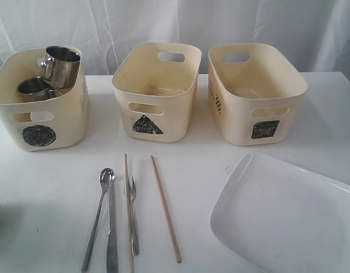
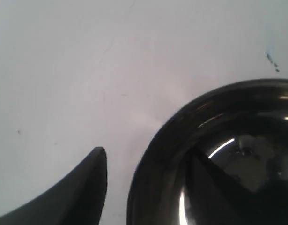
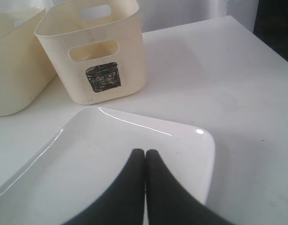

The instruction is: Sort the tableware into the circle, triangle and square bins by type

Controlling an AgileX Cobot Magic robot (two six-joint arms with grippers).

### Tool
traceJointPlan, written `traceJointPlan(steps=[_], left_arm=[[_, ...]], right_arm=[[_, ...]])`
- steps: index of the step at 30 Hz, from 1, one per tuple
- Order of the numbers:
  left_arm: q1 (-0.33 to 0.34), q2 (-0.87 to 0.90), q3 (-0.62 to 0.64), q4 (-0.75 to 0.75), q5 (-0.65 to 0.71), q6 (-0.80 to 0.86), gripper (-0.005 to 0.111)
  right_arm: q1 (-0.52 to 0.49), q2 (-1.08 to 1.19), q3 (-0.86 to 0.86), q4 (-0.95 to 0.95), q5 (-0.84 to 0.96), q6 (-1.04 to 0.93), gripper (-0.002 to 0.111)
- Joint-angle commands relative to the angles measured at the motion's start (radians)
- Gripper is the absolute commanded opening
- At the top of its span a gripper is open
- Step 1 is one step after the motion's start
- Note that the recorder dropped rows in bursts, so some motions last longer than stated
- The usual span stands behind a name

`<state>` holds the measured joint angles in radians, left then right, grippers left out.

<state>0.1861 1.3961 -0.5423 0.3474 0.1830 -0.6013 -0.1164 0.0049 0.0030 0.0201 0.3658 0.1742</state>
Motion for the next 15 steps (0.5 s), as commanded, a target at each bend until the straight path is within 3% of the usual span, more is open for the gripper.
traceJointPlan(steps=[1,7,12,15], left_arm=[[0.003,0.013,0.010,-0.014,0.021,-0.010,0.043],[0.003,0.012,0.005,-0.049,0.028,-0.008,0.000],[0.003,-0.063,-0.055,-0.097,0.109,0.033,0.000],[0.003,-0.165,-0.132,-0.153,0.182,0.149,0.000]], right_arm=[[0.005,-0.005,-0.003,-0.003,-0.015,0.005,0.000],[0.005,-0.005,-0.003,-0.003,-0.015,0.005,0.000],[0.005,-0.005,-0.003,-0.003,-0.015,0.005,0.000],[0.005,-0.005,-0.003,-0.003,-0.015,0.005,0.000]])
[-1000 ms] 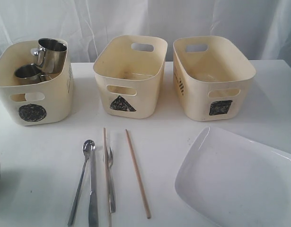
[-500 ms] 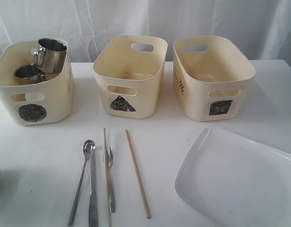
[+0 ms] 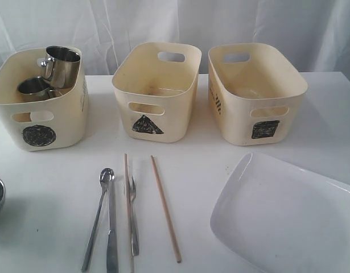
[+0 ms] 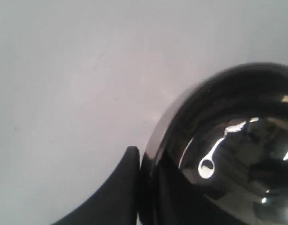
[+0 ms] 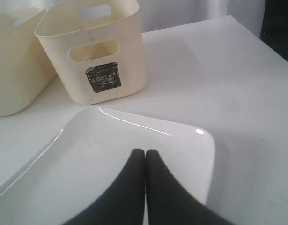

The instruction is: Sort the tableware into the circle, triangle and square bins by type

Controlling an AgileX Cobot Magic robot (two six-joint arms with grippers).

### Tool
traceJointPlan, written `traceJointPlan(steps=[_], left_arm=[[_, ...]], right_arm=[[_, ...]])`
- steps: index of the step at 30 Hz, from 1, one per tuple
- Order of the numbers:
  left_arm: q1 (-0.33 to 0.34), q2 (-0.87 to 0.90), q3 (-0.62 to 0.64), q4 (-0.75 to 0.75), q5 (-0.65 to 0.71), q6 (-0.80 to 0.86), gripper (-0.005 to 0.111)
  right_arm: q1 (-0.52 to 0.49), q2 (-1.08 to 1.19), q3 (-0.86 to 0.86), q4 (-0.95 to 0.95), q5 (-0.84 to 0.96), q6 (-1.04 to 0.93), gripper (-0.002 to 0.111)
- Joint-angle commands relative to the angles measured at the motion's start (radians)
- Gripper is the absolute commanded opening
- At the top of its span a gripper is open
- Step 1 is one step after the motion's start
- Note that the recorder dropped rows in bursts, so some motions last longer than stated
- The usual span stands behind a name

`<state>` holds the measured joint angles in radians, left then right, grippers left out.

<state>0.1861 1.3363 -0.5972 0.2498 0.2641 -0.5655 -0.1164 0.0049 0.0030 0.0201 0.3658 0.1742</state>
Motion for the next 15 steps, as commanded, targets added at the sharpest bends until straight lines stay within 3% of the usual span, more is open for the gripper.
traceJointPlan(steps=[1,4,9,15], left_arm=[[0.003,-0.145,-0.114,-0.083,0.122,0.169,0.000],[0.003,-0.219,-0.220,-0.169,0.132,0.301,0.000],[0.003,-0.186,-0.395,-0.322,0.120,0.400,0.000],[0.000,-0.014,-0.492,-0.506,-0.181,0.494,0.000]], right_arm=[[0.005,-0.005,-0.003,-0.003,-0.015,0.005,0.000],[0.005,-0.005,-0.003,-0.003,-0.015,0.005,0.000],[0.005,-0.005,-0.003,-0.003,-0.015,0.005,0.000],[0.005,-0.005,-0.003,-0.003,-0.015,0.005,0.000]])
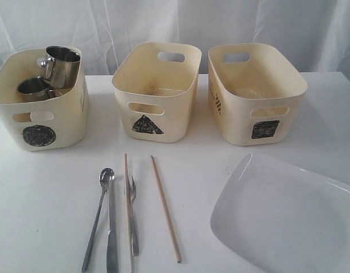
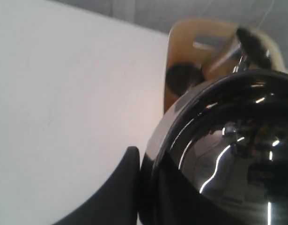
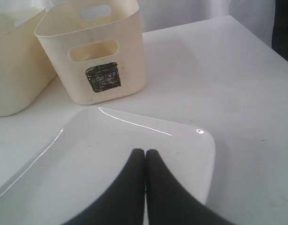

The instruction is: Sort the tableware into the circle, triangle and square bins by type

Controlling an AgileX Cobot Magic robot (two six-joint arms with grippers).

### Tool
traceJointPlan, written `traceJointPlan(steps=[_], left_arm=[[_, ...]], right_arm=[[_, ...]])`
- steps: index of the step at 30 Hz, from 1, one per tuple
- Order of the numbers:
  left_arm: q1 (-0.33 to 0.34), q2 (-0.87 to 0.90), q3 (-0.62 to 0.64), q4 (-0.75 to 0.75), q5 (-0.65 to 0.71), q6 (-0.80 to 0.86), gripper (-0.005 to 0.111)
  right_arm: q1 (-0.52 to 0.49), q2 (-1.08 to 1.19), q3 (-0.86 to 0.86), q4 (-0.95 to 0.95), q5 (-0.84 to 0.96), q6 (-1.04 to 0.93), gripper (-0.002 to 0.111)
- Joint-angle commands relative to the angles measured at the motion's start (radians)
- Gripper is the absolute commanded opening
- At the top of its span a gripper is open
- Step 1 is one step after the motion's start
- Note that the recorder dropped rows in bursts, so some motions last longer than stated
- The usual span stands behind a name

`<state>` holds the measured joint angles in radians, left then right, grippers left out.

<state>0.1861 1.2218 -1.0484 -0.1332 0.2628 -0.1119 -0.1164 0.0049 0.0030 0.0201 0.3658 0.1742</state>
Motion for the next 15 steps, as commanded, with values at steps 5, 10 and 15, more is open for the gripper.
traceJointPlan(steps=[5,10,15], left_arm=[[-0.029,0.267,-0.093,-0.227,-0.242,0.037,0.000],[-0.127,0.405,-0.159,-0.195,-0.324,0.041,0.000],[-0.203,0.553,-0.262,0.016,-0.355,0.041,0.000]], right_arm=[[0.005,-0.005,-0.003,-0.003,-0.015,0.005,0.000],[0.005,-0.005,-0.003,-0.003,-0.015,0.005,0.000],[0.005,-0.005,-0.003,-0.003,-0.015,0.005,0.000]])
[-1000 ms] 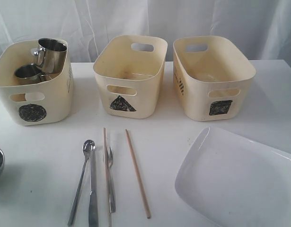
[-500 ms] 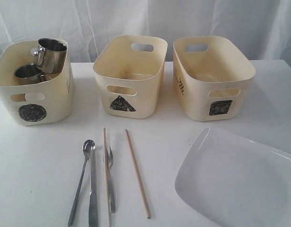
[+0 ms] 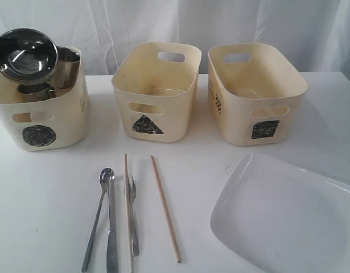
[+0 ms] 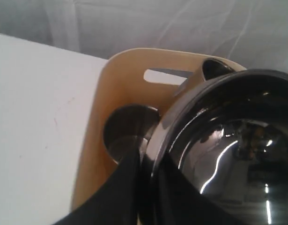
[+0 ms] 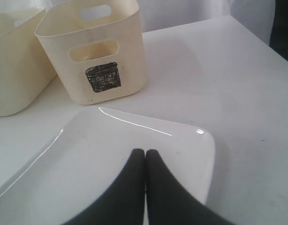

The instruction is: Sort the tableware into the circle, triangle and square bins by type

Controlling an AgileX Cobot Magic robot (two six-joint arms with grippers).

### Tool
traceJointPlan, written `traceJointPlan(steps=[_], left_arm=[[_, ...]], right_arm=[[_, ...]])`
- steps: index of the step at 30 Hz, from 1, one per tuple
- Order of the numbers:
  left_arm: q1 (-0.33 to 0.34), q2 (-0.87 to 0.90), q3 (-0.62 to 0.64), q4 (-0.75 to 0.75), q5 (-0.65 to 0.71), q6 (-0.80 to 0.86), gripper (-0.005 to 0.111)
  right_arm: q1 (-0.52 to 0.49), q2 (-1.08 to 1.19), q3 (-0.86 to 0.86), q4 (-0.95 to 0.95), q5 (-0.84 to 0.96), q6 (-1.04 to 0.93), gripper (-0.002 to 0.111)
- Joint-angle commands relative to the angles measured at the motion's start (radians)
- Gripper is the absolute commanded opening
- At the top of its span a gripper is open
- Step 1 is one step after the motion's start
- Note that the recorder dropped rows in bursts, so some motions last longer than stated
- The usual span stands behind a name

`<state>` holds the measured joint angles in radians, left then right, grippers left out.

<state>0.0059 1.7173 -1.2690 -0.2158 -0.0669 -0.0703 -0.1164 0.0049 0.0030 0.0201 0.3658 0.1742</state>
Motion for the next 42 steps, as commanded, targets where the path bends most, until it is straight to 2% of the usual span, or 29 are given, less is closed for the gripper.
traceJointPlan(steps=[1,3,5,7,8,10,12,14,17,19,20,21,22,24,25,30,32,42], left_arm=[[-0.023,0.071,-0.051,0.114,-0.025,0.000,0.000],[-0.023,0.088,-0.065,0.130,-0.032,0.015,0.006],[-0.023,0.093,-0.070,0.130,-0.039,0.047,0.017],[-0.023,0.093,-0.070,0.130,-0.054,0.070,0.044],[-0.023,0.093,-0.070,0.128,-0.061,0.070,0.063],[-0.023,0.090,-0.070,0.128,-0.069,0.070,0.078],[-0.023,0.053,-0.070,0.128,-0.052,0.070,0.083],[-0.023,-0.009,-0.070,0.128,-0.004,0.070,0.083],[-0.023,-0.126,-0.070,0.128,0.208,0.095,0.083],[-0.023,-0.197,-0.070,0.128,0.366,0.104,0.078],[-0.019,-0.232,-0.070,0.138,0.429,0.106,0.072],[-0.019,-0.266,-0.070,0.150,0.480,0.106,0.063],[-0.019,-0.314,-0.070,0.177,0.530,0.106,0.047],[-0.019,-0.381,-0.070,0.210,0.584,0.100,0.007],[-0.019,-0.409,-0.070,0.201,0.606,0.082,0.001],[-0.019,-0.529,-0.060,0.107,0.730,0.054,0.001],[-0.019,-0.597,-0.033,0.093,0.724,0.054,0.001],[-0.019,-1.018,0.201,0.065,0.442,0.118,0.001]], right_arm=[[0.005,-0.005,-0.003,-0.003,-0.015,0.005,0.000],[0.005,-0.005,-0.003,-0.003,-0.015,0.005,0.000],[0.005,-0.005,-0.003,-0.003,-0.015,0.005,0.000],[0.005,-0.005,-0.003,-0.003,-0.015,0.005,0.000],[0.005,-0.005,-0.003,-0.003,-0.015,0.005,0.000],[0.005,-0.005,-0.003,-0.003,-0.015,0.005,0.000],[0.005,-0.005,-0.003,-0.003,-0.015,0.005,0.000],[0.005,-0.005,-0.003,-0.003,-0.015,0.005,0.000],[0.005,-0.005,-0.003,-0.003,-0.015,0.005,0.000],[0.005,-0.005,-0.003,-0.003,-0.015,0.005,0.000],[0.005,-0.005,-0.003,-0.003,-0.015,0.005,0.000],[0.005,-0.005,-0.003,-0.003,-0.015,0.005,0.000],[0.005,-0.005,-0.003,-0.003,-0.015,0.005,0.000],[0.005,-0.005,-0.003,-0.003,-0.015,0.005,0.000],[0.005,-0.005,-0.003,-0.003,-0.015,0.005,0.000],[0.005,-0.005,-0.003,-0.003,-0.015,0.005,0.000],[0.005,-0.005,-0.003,-0.003,-0.015,0.005,0.000],[0.005,-0.005,-0.003,-0.003,-0.015,0.005,0.000]])
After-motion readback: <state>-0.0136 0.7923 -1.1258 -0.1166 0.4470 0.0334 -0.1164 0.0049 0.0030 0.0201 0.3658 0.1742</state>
